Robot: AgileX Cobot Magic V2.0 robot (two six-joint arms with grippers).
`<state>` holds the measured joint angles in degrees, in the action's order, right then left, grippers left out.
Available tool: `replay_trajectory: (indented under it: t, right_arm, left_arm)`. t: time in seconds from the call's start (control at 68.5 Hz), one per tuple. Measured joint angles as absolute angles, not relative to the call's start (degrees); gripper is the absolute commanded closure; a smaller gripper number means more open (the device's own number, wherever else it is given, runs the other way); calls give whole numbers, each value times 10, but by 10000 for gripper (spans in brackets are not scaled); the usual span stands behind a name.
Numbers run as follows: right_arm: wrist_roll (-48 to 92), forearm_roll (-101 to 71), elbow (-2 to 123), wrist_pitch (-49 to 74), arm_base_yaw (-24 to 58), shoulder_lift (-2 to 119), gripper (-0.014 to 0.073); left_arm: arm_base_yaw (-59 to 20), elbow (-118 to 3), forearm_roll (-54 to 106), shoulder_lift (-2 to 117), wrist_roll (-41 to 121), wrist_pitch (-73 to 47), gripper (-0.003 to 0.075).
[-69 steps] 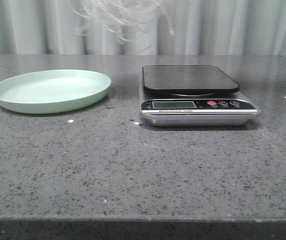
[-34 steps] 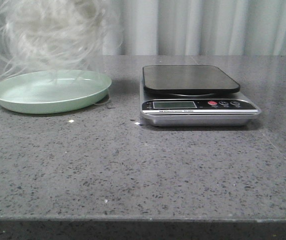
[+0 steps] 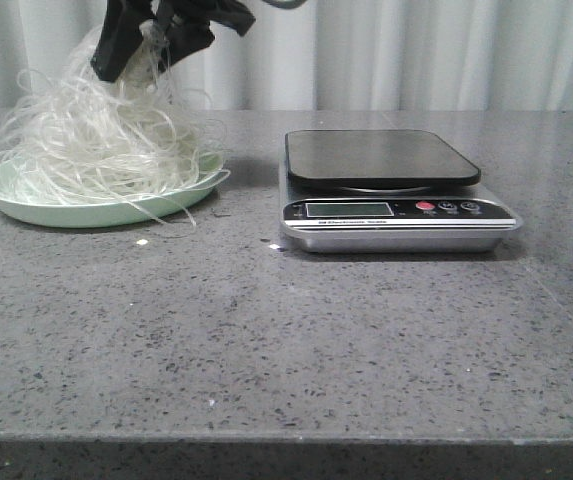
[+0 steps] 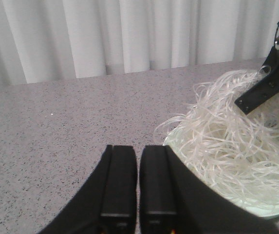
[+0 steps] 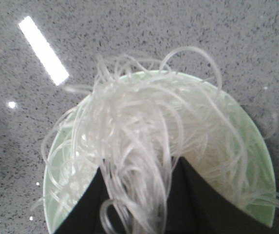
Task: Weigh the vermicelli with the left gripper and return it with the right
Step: 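Carry the vermicelli to the green plate and lower it down, then open the right gripper and raise it away from the plate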
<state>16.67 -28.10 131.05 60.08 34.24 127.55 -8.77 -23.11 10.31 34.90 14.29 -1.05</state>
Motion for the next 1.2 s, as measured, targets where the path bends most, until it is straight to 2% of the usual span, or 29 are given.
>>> replay_trajectory:
  t: [0.248, 0.365, 0.379, 0.394, 0.409, 0.467, 0.584, 1.08, 1.196]
  right_arm:
    - [167, -281, 1311, 604, 342, 1285, 422]
    - [167, -281, 1311, 604, 342, 1285, 307]
    - [167, -281, 1311, 604, 342, 1285, 271]
    - [167, -281, 1311, 604, 342, 1285, 271]
    - [167, -281, 1311, 604, 342, 1285, 226]
    - [167, -281, 1311, 605, 342, 1285, 162]
    - [166, -281, 1311, 605, 342, 1285, 83]
    - [167, -268, 1311, 637, 338, 1248, 75]
    - [167, -259, 1311, 651, 326, 1224, 109]
  left_arm:
    - [-88, -231, 103, 349, 143, -10, 577]
    - [-88, -231, 103, 349, 143, -10, 577]
    - [-88, -231, 103, 349, 143, -10, 577]
    - [-88, -231, 103, 349, 143, -10, 577]
    - [-88, -231, 103, 349, 143, -10, 577]
    - [-88, -231, 103, 349, 143, -10, 577]
    - [-88, -231, 103, 349, 143, -10, 577]
    - [-88, -231, 103, 349, 143, -10, 577]
    - [-88, -231, 103, 349, 143, -10, 577]
